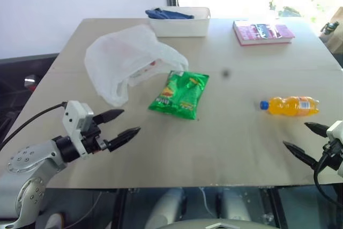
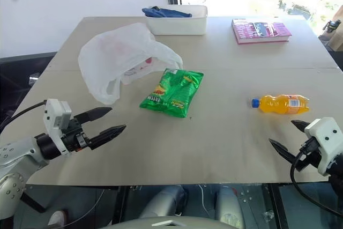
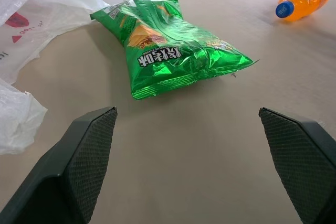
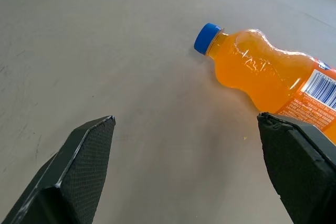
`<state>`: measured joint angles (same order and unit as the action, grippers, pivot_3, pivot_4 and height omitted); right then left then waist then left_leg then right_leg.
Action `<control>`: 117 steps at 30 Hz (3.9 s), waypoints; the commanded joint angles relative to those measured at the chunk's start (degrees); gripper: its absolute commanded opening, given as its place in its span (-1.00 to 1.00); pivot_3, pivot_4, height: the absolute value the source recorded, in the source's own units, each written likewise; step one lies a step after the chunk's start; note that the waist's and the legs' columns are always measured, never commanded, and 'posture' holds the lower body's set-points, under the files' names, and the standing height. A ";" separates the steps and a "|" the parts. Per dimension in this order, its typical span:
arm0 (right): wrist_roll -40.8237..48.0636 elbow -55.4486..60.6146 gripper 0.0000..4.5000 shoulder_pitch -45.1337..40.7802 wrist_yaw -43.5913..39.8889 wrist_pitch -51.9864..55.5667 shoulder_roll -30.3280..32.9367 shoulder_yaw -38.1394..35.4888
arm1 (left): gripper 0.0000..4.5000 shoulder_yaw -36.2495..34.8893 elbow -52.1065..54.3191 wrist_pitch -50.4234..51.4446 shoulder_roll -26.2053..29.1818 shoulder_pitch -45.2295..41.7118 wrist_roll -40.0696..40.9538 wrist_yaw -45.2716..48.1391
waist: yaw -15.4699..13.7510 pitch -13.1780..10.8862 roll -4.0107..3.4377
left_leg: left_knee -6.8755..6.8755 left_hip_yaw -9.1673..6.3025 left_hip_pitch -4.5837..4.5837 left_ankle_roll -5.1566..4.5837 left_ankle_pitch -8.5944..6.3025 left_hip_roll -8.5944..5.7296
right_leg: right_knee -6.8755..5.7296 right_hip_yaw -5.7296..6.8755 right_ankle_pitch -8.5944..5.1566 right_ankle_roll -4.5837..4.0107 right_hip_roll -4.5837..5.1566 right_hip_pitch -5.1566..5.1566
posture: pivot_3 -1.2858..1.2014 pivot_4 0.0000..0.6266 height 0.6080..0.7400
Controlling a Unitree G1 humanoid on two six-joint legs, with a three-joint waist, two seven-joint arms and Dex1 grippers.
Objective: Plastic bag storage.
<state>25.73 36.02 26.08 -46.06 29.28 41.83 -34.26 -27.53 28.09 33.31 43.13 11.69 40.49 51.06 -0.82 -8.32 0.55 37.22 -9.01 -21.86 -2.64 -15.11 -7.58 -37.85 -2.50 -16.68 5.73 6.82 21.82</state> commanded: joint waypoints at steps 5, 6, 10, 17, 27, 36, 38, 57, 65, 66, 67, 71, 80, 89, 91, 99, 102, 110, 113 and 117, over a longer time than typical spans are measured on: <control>5.00 6.23 0.99 -5.48 3.20 2.41 -0.58 2.36 | 1.00 2.01 3.82 3.89 -1.81 -11.91 4.26 -10.42 | -0.23 -0.05 0.04 | 0.10 -0.18 -0.07 -0.11 -0.07 0.00 | -0.06 0.17 0.02 0.01 -0.02 0.00 | 0.03 -0.52 1.00; 5.44 6.77 0.99 -5.95 3.34 2.71 -0.55 2.60 | 1.00 2.25 3.44 4.23 -1.84 -13.10 3.32 -12.01 | -0.15 -0.03 0.02 | 0.10 -0.21 -0.05 -0.10 -0.07 0.02 | -0.07 0.16 0.06 0.00 -0.05 -0.01 | 0.03 -0.52 1.00; 7.64 10.57 0.99 -7.84 3.56 2.95 0.12 4.40 | 1.00 7.29 3.31 5.69 -2.93 -19.80 -4.01 -22.89 | -0.04 -0.05 0.03 | 0.05 -0.18 -0.05 0.08 0.04 0.02 | -0.06 0.14 0.06 0.00 -0.09 0.00 | 0.03 -0.52 1.00; 16.10 16.04 0.99 -13.48 3.30 2.89 1.71 4.63 | 1.00 20.10 -9.57 0.36 5.38 -32.88 -23.59 -26.29 | 0.04 -0.13 0.15 | 0.04 -0.17 -0.08 0.09 0.04 0.02 | -0.06 0.11 0.06 0.00 -0.33 0.02 | 0.03 -0.52 1.00; 19.36 18.47 0.99 -16.01 6.44 3.37 4.03 5.29 | 1.00 35.52 -38.89 -16.46 3.28 -49.72 -43.27 -24.06 | -0.06 -0.25 0.36 | 0.05 -0.23 -0.27 0.08 0.04 -0.02 | 0.03 0.18 0.06 0.01 -0.26 0.14 | 0.03 -0.52 1.00; 17.13 20.75 1.00 -11.31 7.16 0.83 2.46 4.42 | 0.89 38.59 -64.49 -31.84 -1.85 -60.91 -51.16 -26.30 | 0.13 -0.27 0.49 | 0.32 -0.22 -1.00 0.09 0.06 -0.04 | -0.18 0.19 0.07 0.01 -0.28 0.83 | 0.03 -0.52 1.00; 16.65 21.19 1.00 -9.42 7.00 0.07 1.95 3.15 | 0.65 38.70 -67.77 -34.03 -2.57 -62.24 -51.97 -25.97 | 0.24 -0.27 0.49 | 0.35 -0.20 -1.00 0.08 0.05 -0.07 | -0.18 0.17 0.07 0.02 -0.27 0.82 | 0.03 -0.52 1.00; 14.29 20.02 1.00 -2.80 6.68 -3.73 0.11 1.76 | -0.96 21.20 -65.87 -16.13 -10.33 -66.84 -32.30 -18.65 | 0.76 -0.30 0.62 | 1.14 -0.20 -0.98 0.08 0.05 -0.07 | -1.07 0.14 0.07 0.03 -0.34 0.83 | 0.03 -0.52 1.00; 20.97 6.16 1.00 -33.62 26.94 22.30 -9.52 29.90 | -0.96 16.22 -45.15 1.27 -9.43 -63.22 -25.63 -20.33 | 2.54 -0.27 0.73 | 1.16 -0.19 -0.93 0.14 0.09 -0.04 | -1.10 0.07 0.07 0.02 -0.29 0.83 | 0.03 -0.52 1.00; 21.23 2.89 1.00 -37.65 29.14 25.11 -12.66 31.77 | -0.96 15.83 -43.73 2.82 -9.33 -63.23 -24.99 -20.50 | 2.87 -0.30 0.80 | 1.17 -0.22 -0.95 0.15 0.09 -0.04 | -1.10 0.09 0.07 0.02 -0.24 0.83 | 0.03 -0.52 1.00; 22.19 -0.99 1.00 -41.50 31.87 28.96 -16.40 32.87 | -0.96 15.88 -42.56 3.76 -8.88 -63.15 -24.90 -20.50 | 2.95 -0.32 0.78 | 1.14 -0.21 -0.93 0.19 0.12 0.03 | -1.09 0.07 0.08 0.00 -0.22 0.83 | 0.03 -0.52 1.00; 26.13 -13.89 1.00 -51.70 41.15 40.60 -30.07 31.36 | -0.96 16.23 -39.86 5.67 -7.80 -62.85 -25.04 -20.64 | 2.97 -0.32 0.75 | 1.04 -0.35 -1.02 0.25 0.15 0.01 | -1.07 0.17 0.09 -0.03 -0.24 0.95 | 0.03 -0.52 1.00; 24.02 -36.40 1.00 -64.53 45.91 45.55 -42.94 26.91 | -0.96 16.07 -34.02 9.19 -6.27 -60.83 -24.83 -20.79 | 3.39 -0.32 0.71 | 1.07 -0.31 -1.05 0.25 0.15 -0.11 | -1.08 0.30 0.09 -0.03 -0.30 1.04 | 0.03 -0.52 1.00; 13.27 -55.03 0.37 -70.11 38.34 32.73 -44.06 30.79 | -1.00 14.86 -28.96 13.73 -3.78 -58.63 -22.57 -19.93 | 5.14 -0.19 0.59 | 1.08 -0.14 -0.95 0.31 0.19 -0.05 | -1.37 0.09 0.10 -0.04 -0.36 1.19 | 0.03 -0.52 1.00; 13.64 -52.89 -0.05 -69.60 35.49 32.94 -43.57 31.68 | -1.00 14.45 -28.67 14.71 -3.19 -58.61 -21.83 -19.82 | 5.12 -0.20 0.58 | 1.09 -0.14 -0.95 0.31 0.19 -0.05 | -1.43 0.09 0.09 -0.04 -0.37 1.20 | 0.03 -0.52 1.00; 23.16 -36.31 -0.99 -65.52 30.56 40.67 -41.95 27.20 | -1.00 17.39 -31.64 15.34 -0.15 -59.96 -20.91 -14.76 | 4.98 -0.21 0.56 | 1.07 -0.10 -1.06 0.31 0.18 -0.05 | -1.52 0.11 0.09 -0.04 -0.34 1.38 | 0.03 -0.52 1.00; 27.51 -30.10 -0.99 -64.37 30.09 44.75 -39.81 25.07 | -1.00 18.97 -33.55 14.54 0.83 -61.22 -20.94 -11.94 | 4.78 -0.22 0.55 | 1.07 -0.08 -1.06 0.31 0.19 -0.05 | -1.53 0.11 0.10 -0.04 -0.34 1.39 | 0.03 -0.52 1.00; 35.41 -23.56 -0.99 -65.76 29.43 48.24 -38.24 23.28 | -1.00 22.93 -37.94 13.18 -0.07 -65.92 -21.41 -8.25 | 4.82 -0.22 0.54 | 1.05 0.01 -1.12 0.30 0.18 -0.05 | -1.55 0.06 0.09 -0.04 -0.27 1.49 | 0.03 -0.52 1.00; 36.44 -23.22 -0.99 -66.98 28.86 48.19 -38.38 24.60 | -1.00 25.21 -36.59 14.81 0.90 -65.92 -21.04 -5.26 | 4.93 -0.22 0.54 | 1.03 0.12 -1.16 0.30 0.18 -0.05 | -1.63 -0.01 0.09 -0.04 -0.16 1.62 | 0.03 -0.52 1.00; 37.56 -22.33 -0.99 -67.22 26.62 49.32 -36.52 27.23 | -1.00 26.40 -36.44 15.05 1.59 -66.74 -20.94 -3.07 | 4.86 -0.23 0.54 | 1.01 0.19 -1.18 0.30 0.18 -0.05 | -1.88 0.07 0.09 -0.04 -0.12 1.80 | 0.03 -0.52 1.00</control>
<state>61.34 11.07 -39.94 -17.37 78.30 4.33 -8.27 -0.46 -10.24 48.38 43.29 -53.39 19.32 46.76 4.04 -8.55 1.10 38.23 -8.82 -23.04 -2.34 -14.93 -7.63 -39.74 -2.43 -16.59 5.69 6.72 23.62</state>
